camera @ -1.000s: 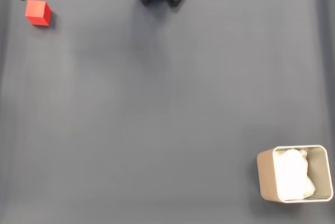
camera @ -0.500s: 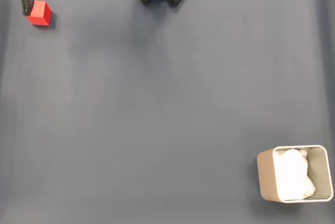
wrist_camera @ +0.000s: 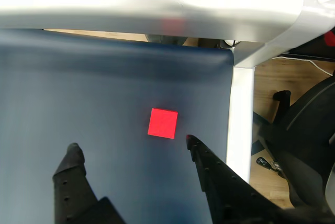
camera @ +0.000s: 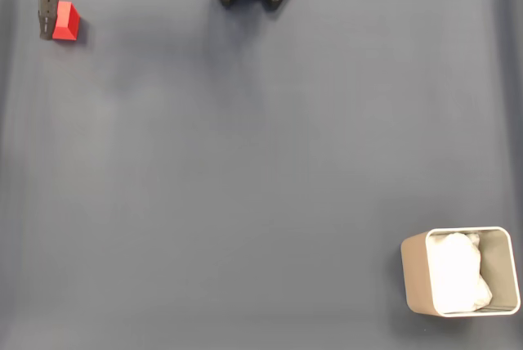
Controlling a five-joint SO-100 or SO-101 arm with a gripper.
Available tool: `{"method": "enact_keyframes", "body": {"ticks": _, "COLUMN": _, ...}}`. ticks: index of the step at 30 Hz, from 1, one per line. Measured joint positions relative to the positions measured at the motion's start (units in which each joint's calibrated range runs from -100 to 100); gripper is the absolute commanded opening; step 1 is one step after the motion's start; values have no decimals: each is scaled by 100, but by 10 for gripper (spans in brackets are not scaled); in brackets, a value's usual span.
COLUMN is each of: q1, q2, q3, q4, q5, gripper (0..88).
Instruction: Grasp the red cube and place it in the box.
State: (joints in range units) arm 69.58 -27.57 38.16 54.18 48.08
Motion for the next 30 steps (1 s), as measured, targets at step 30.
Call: {"method": "enact_keyframes", "body": {"ticks": 30, "q1": 22, "q2": 625, "q3": 1130, "q4": -1527, "q5": 0, "gripper": 509}}
